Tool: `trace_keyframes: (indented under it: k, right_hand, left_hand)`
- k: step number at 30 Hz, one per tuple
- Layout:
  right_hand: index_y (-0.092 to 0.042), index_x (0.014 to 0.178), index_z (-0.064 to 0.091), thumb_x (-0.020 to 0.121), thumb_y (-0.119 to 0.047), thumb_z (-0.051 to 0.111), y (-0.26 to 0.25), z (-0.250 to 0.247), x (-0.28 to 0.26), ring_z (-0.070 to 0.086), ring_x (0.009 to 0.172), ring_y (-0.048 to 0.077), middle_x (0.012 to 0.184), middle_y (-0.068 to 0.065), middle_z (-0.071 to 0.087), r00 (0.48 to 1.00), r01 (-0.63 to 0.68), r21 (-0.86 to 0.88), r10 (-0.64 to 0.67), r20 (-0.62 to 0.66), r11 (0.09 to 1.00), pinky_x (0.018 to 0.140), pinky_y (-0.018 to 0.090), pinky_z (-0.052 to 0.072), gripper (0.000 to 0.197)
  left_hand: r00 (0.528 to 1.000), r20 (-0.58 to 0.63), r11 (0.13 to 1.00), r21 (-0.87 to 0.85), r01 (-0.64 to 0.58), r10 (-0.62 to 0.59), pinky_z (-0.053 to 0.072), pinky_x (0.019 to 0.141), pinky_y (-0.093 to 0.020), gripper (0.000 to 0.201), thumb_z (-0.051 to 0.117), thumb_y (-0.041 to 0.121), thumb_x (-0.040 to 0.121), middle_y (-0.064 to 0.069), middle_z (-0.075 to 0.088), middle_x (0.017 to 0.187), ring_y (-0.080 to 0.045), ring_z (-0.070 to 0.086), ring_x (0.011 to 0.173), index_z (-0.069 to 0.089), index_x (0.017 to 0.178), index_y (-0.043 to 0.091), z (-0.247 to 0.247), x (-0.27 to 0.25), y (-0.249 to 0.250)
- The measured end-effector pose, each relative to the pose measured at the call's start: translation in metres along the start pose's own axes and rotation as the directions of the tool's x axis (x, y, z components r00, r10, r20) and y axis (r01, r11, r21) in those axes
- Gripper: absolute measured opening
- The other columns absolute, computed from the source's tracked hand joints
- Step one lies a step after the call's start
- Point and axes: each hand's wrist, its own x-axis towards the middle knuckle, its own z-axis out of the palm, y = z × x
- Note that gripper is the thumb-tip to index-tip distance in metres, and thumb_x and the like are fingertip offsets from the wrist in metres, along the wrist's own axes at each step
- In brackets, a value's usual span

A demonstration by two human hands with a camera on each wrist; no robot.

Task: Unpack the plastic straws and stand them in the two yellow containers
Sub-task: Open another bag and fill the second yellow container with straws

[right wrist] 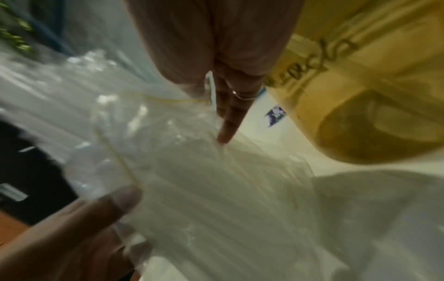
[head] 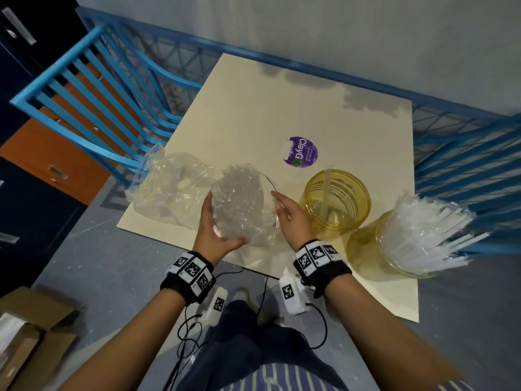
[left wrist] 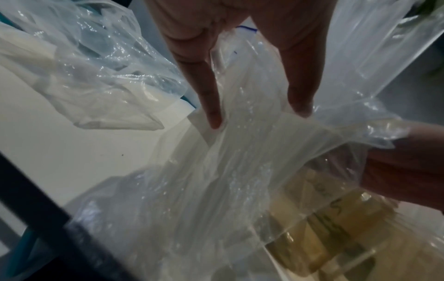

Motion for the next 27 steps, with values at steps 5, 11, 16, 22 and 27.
trace_keyframes:
  k: [5, 11, 16, 22, 27]
  right_hand:
    - [-0.012, 0.131, 0.049, 0.078, 0.002, 0.048, -0.020, -0.021, -0.023, 0.035, 0.130, 0.017, 0.139, 0.008, 0.040, 0.938, 0.299, -0.156, -0.321, -0.135, 0.941, 0.108, 0.017, 0.026, 0.055]
    - [-0.022, 0.137, 0.030, 0.063, -0.029, 0.073, -0.014, -0.014, -0.038, 0.049, 0.112, 0.014, 0.125, 0.006, 0.045, 0.956, 0.292, 0.230, -0.284, -0.066, 0.928, 0.096, 0.015, 0.041, 0.086]
    - [-0.020, 0.128, 0.043, 0.062, -0.020, 0.084, 0.005, 0.011, -0.030, 0.047, 0.113, 0.009, 0.120, -0.001, 0.049, 0.986, 0.158, 0.118, -0.150, -0.077, 0.980, 0.098, 0.018, 0.036, 0.078]
    - [-0.025, 0.091, 0.055, 0.068, -0.022, 0.078, -0.004, 0.014, -0.022, 0.053, 0.099, 0.008, 0.098, -0.013, 0.055, 0.963, 0.143, 0.156, -0.101, -0.250, 0.977, 0.089, 0.021, 0.042, 0.033]
    - [-0.013, 0.104, 0.062, 0.070, -0.025, 0.077, -0.011, 0.007, -0.017, 0.057, 0.108, 0.018, 0.112, 0.006, 0.062, 0.958, 0.050, 0.305, 0.041, -0.285, 0.951, 0.097, 0.033, 0.049, 0.039]
  left_hand:
    - [0.997, -0.034, 0.998, 0.024, -0.063, 0.064, 0.040, 0.104, -0.032, 0.122, 0.090, 0.023, 0.043, 0.005, 0.033, 0.139, -0.010, 0.037, 0.129, 0.019, 0.143, 0.020, 0.004, 0.009, 0.005]
    - [0.997, -0.034, 0.998, 0.003, -0.064, 0.064, 0.038, 0.102, -0.017, 0.128, 0.091, 0.025, 0.044, 0.004, 0.031, 0.144, -0.004, 0.038, 0.127, 0.012, 0.145, 0.021, 0.012, 0.011, 0.005]
    - [0.998, -0.004, 0.997, -0.035, -0.065, 0.065, 0.042, 0.090, -0.006, 0.129, 0.089, 0.027, 0.045, 0.003, 0.034, 0.141, 0.014, 0.045, 0.115, 0.009, 0.146, 0.021, 0.021, 0.009, 0.004]
    - [0.999, 0.009, 0.999, 0.020, -0.043, 0.042, 0.044, 0.104, -0.044, 0.132, 0.089, 0.031, 0.041, 0.003, 0.027, 0.149, -0.011, 0.037, 0.134, 0.007, 0.145, 0.037, 0.025, 0.008, 0.004]
    - [1.000, 0.009, 1.000, 0.023, -0.001, 0.001, 0.045, 0.101, -0.051, 0.135, 0.092, 0.015, 0.045, 0.006, 0.019, 0.151, -0.015, 0.032, 0.135, 0.005, 0.146, 0.037, 0.021, 0.007, 0.002]
